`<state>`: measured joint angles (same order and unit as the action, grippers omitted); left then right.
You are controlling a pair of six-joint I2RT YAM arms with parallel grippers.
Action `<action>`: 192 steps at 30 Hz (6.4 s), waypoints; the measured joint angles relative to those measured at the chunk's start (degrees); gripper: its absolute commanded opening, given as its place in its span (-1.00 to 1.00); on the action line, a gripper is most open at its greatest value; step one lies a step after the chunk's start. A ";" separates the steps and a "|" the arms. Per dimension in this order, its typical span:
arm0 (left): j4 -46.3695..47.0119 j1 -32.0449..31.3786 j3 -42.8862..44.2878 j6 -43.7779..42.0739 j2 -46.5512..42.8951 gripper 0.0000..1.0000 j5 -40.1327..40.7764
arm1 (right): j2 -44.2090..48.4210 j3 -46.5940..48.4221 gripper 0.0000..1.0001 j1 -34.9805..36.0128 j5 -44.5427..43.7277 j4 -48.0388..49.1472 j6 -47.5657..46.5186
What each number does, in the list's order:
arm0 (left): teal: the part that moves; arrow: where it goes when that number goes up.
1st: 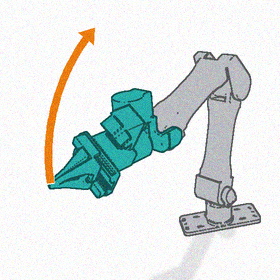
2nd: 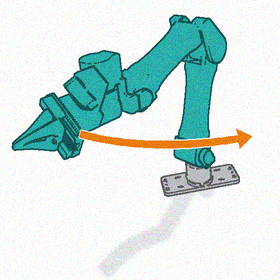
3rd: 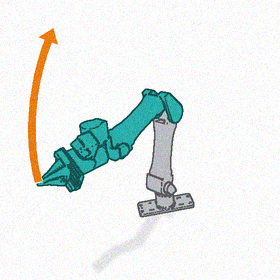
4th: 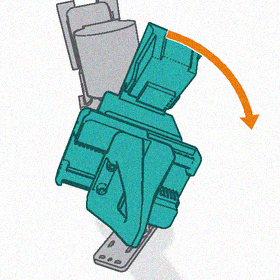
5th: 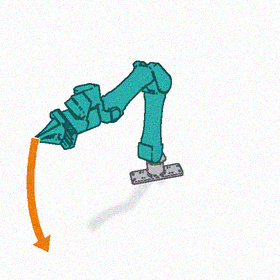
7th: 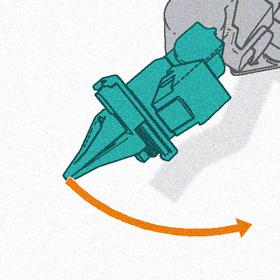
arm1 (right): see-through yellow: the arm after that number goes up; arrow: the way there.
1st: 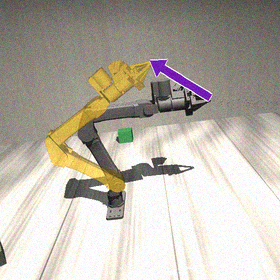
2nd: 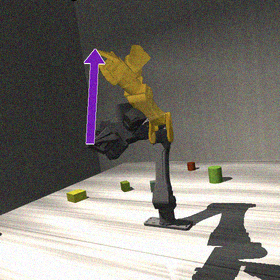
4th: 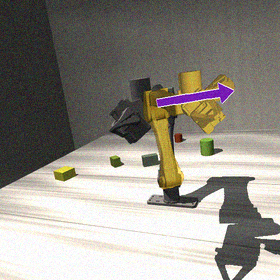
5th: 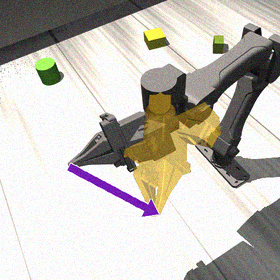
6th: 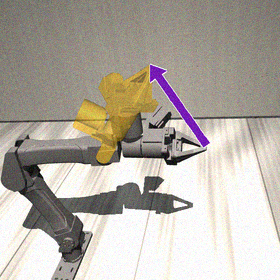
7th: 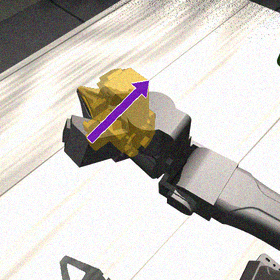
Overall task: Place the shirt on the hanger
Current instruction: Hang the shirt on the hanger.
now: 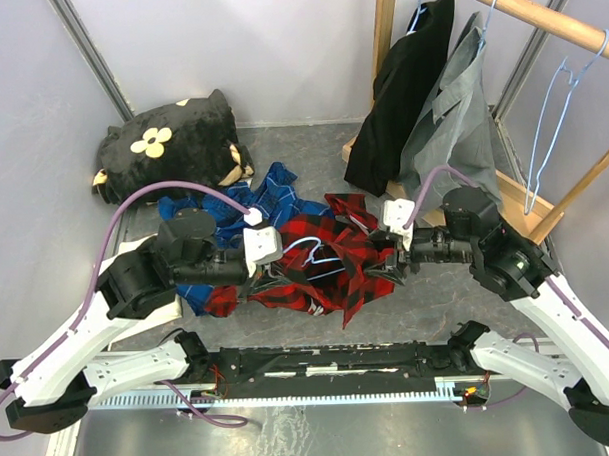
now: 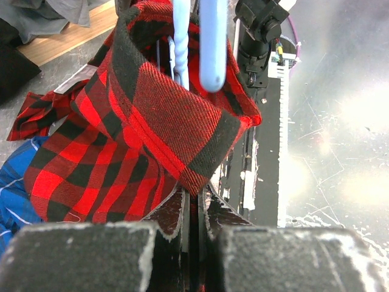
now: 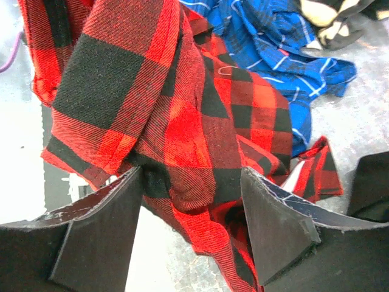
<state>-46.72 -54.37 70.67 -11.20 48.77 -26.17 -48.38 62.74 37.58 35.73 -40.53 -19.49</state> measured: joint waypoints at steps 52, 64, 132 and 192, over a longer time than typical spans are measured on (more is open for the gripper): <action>-0.72 0.09 0.02 0.00 0.90 -0.95 -0.94 | -2.19 -5.70 -0.73 -0.02 21.46 16.50 11.06; 0.15 0.09 0.02 0.00 2.10 -0.95 -1.62 | -2.78 -5.99 -0.54 -0.02 21.92 22.84 16.31; -0.42 -0.28 -1.68 0.17 0.46 -0.95 1.64 | 6.75 -0.44 -0.12 0.42 10.88 6.19 7.91; -1.20 -0.09 -1.64 0.24 0.20 -0.95 5.38 | -3.65 -1.79 0.13 1.16 5.27 6.23 -7.08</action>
<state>-47.92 -54.46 69.04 -10.96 48.97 -20.80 -52.03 60.95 38.74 40.99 -34.30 -26.57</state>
